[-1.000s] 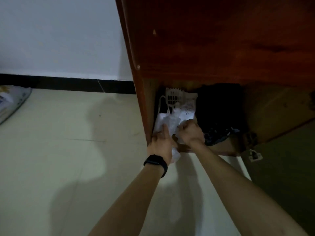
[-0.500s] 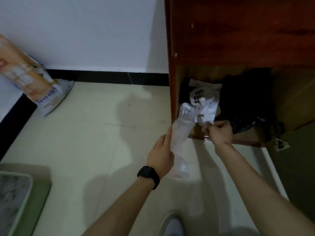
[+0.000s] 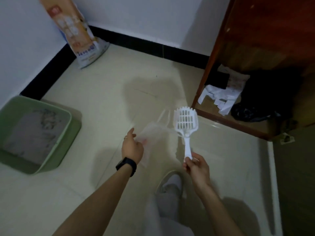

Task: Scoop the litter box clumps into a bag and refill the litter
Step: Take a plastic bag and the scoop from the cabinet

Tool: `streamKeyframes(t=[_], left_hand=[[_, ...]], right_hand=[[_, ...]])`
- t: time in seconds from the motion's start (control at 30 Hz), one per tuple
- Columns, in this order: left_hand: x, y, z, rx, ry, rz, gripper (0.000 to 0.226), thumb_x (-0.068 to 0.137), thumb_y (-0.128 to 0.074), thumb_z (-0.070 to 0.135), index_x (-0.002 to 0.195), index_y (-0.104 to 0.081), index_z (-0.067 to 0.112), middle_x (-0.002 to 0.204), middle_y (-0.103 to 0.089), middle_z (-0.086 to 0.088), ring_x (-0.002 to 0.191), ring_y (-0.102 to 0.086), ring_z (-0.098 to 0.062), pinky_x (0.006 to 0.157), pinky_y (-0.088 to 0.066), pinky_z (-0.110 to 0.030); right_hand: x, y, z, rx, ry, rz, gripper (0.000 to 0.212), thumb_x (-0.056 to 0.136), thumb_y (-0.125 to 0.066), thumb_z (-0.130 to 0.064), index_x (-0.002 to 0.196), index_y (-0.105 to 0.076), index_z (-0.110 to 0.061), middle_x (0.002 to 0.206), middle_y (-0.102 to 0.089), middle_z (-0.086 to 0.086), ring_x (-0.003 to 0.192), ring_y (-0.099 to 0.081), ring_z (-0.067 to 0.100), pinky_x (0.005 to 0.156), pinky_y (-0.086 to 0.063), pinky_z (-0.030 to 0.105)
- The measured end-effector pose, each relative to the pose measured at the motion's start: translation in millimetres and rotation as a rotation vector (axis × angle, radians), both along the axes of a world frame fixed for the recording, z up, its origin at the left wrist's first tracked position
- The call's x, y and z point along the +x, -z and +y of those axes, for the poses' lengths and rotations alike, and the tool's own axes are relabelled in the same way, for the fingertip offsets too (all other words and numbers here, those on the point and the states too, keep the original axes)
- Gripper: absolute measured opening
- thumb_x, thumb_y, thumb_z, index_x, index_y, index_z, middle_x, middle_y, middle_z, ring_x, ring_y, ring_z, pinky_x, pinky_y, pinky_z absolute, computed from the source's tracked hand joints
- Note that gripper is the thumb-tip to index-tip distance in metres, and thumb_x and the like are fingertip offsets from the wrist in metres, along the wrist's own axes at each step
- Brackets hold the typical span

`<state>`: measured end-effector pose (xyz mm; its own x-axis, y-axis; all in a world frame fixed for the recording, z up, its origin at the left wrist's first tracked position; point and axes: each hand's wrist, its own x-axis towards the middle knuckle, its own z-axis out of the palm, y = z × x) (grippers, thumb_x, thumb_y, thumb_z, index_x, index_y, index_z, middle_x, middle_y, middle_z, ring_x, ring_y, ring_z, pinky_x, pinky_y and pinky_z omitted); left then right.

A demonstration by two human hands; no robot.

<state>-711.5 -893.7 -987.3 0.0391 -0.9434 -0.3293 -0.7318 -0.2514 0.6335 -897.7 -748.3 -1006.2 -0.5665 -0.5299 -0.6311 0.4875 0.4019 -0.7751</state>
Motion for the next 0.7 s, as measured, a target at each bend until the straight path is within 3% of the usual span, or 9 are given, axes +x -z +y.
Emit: streamKeyframes(t=[0.17,0.4,0.43,0.5,0.57,0.7], left_hand=[[24,19,-7,0.071,-0.115,-0.026,0.063,0.091,-0.049,0.003,0.148,-0.03,0.018,0.133,-0.051,-0.009,0.111,-0.055,-0.028,0.093,-0.049,-0.04],[31,42,-14,0.147,0.079,-0.321,0.076,0.088,-0.052,0.03,0.152,-0.011,0.022,0.145,-0.041,-0.008,0.128,-0.041,-0.029,0.105,-0.038,-0.044],[30,42,-15,0.15,0.131,-0.378,0.079,0.086,-0.051,0.033,0.152,-0.009,0.022,0.148,-0.038,-0.008,0.132,-0.036,-0.029,0.108,-0.033,-0.045],[26,39,-13,0.158,0.218,-0.457,0.082,0.086,-0.05,0.034,0.153,-0.004,0.021,0.156,-0.027,-0.007,0.142,-0.022,-0.027,0.115,-0.02,-0.045],[19,31,-11,0.16,0.263,-0.497,0.085,0.087,-0.049,0.033,0.154,0.002,0.019,0.161,-0.012,-0.006,0.147,-0.008,-0.025,0.118,-0.008,-0.047],[-6,-2,-6,0.104,0.386,-0.491,0.083,0.092,-0.047,0.031,0.154,0.006,0.019,0.163,0.003,-0.006,0.149,0.004,-0.026,0.119,-0.002,-0.048]], right_hand=[[12,29,-36,0.146,-0.272,0.068,0.011,0.09,-0.06,0.006,0.096,-0.061,-0.003,0.064,-0.061,0.012,0.055,-0.053,0.021,0.055,-0.045,0.031],[14,67,-70,0.23,-0.421,0.076,0.017,0.091,-0.056,0.009,0.103,-0.06,-0.001,0.07,-0.061,0.013,0.046,-0.049,0.017,0.042,-0.044,0.022],[13,72,-70,0.243,-0.436,0.094,0.016,0.091,-0.058,0.006,0.105,-0.062,-0.001,0.072,-0.063,0.013,0.048,-0.053,0.019,0.046,-0.048,0.025],[10,76,-68,0.293,-0.51,0.171,0.015,0.091,-0.063,-0.008,0.105,-0.068,-0.008,0.081,-0.07,0.012,0.065,-0.065,0.028,0.069,-0.058,0.04],[4,69,-65,0.34,-0.607,0.205,0.018,0.091,-0.066,-0.021,0.106,-0.07,-0.013,0.091,-0.073,0.01,0.082,-0.068,0.031,0.089,-0.054,0.048],[-21,19,-54,0.353,-0.661,0.321,0.034,0.091,-0.064,-0.028,0.123,-0.065,-0.015,0.12,-0.067,0.007,0.109,-0.063,0.026,0.099,-0.047,0.037]])
